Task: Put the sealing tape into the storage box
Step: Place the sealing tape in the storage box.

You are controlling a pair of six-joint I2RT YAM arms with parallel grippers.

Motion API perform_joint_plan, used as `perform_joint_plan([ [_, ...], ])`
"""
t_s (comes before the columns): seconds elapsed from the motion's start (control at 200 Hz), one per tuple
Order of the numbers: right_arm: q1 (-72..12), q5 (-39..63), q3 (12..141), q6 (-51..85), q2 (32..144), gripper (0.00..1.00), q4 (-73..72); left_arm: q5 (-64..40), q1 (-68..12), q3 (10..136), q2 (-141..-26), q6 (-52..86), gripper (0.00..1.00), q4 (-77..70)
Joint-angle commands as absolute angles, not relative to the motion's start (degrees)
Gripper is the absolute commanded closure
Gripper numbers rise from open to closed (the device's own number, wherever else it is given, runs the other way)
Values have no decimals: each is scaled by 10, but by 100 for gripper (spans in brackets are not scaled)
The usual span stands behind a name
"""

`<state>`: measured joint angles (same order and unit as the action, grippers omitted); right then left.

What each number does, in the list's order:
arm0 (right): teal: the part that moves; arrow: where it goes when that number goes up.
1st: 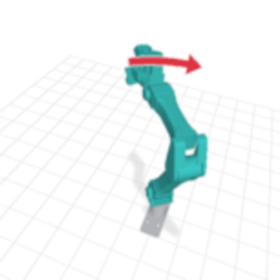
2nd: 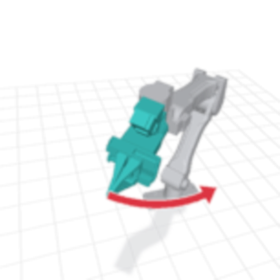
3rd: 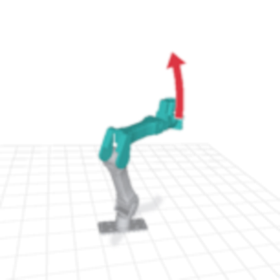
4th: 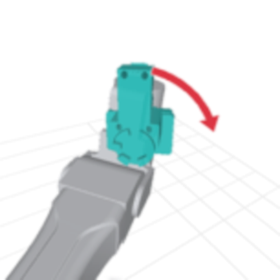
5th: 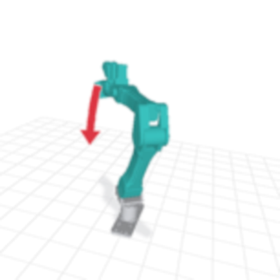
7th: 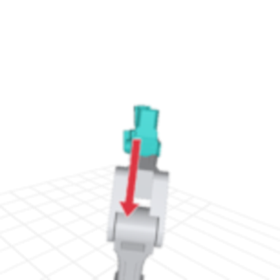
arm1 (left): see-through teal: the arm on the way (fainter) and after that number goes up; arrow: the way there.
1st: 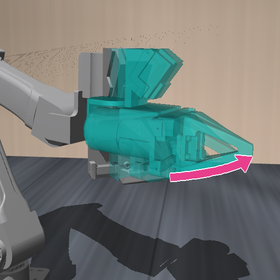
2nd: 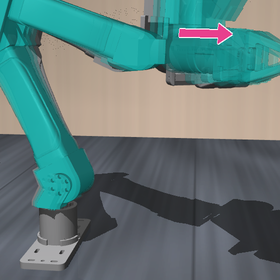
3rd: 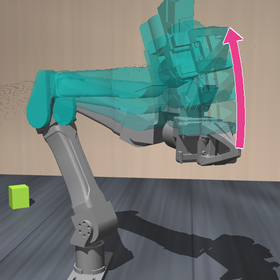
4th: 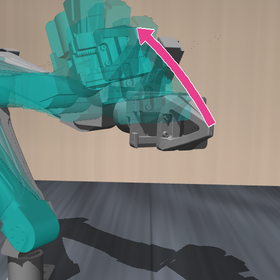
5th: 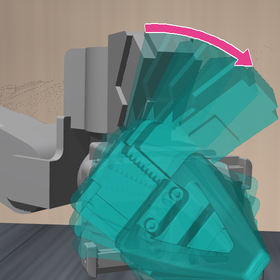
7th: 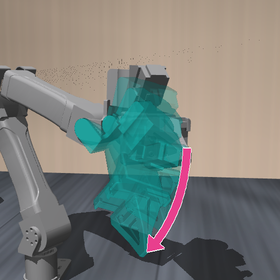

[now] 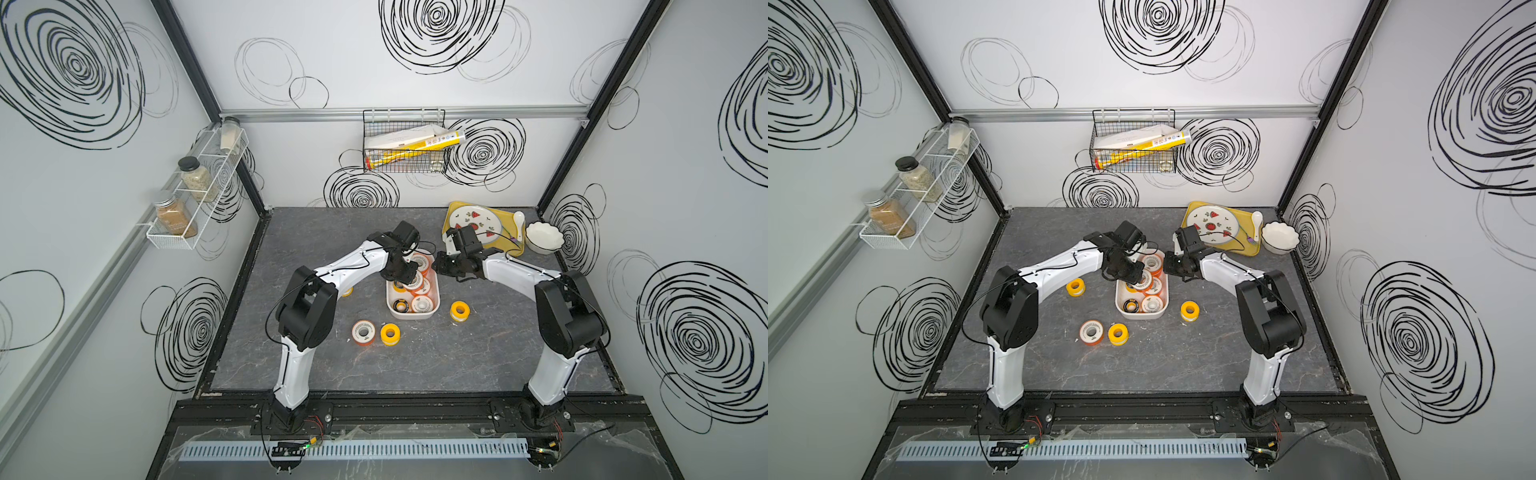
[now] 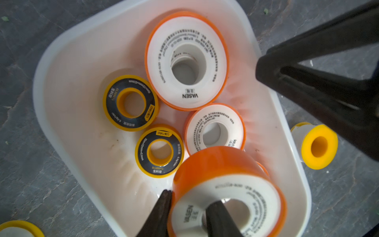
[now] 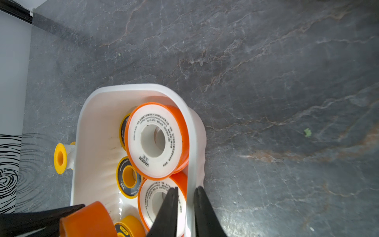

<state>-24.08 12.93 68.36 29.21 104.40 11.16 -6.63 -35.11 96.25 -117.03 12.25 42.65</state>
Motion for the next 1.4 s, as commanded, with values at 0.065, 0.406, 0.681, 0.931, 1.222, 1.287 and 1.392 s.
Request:
perform_joint_plan([
  [0.065, -240, 144, 670, 266, 1027, 78, 101, -75, -354, 984, -1189, 135, 67, 430],
  [0.406, -240, 165, 671, 253, 1034, 78, 101, -88, -356, 999, -1218, 146, 67, 425],
  [0.681, -240, 169, 670, 249, 1035, 78, 103, -87, -356, 1021, -1243, 151, 67, 428],
  [0.931, -240, 171, 671, 246, 1038, 78, 104, -91, -356, 1034, -1256, 151, 66, 432],
  [1.222, -240, 174, 673, 243, 1046, 78, 105, -94, -356, 1048, -1268, 152, 65, 434],
  [1.287, -240, 175, 673, 243, 1048, 78, 105, -92, -356, 1052, -1272, 152, 65, 437],
  [1.392, -240, 176, 673, 243, 1048, 78, 105, -91, -356, 1058, -1275, 154, 65, 439],
])
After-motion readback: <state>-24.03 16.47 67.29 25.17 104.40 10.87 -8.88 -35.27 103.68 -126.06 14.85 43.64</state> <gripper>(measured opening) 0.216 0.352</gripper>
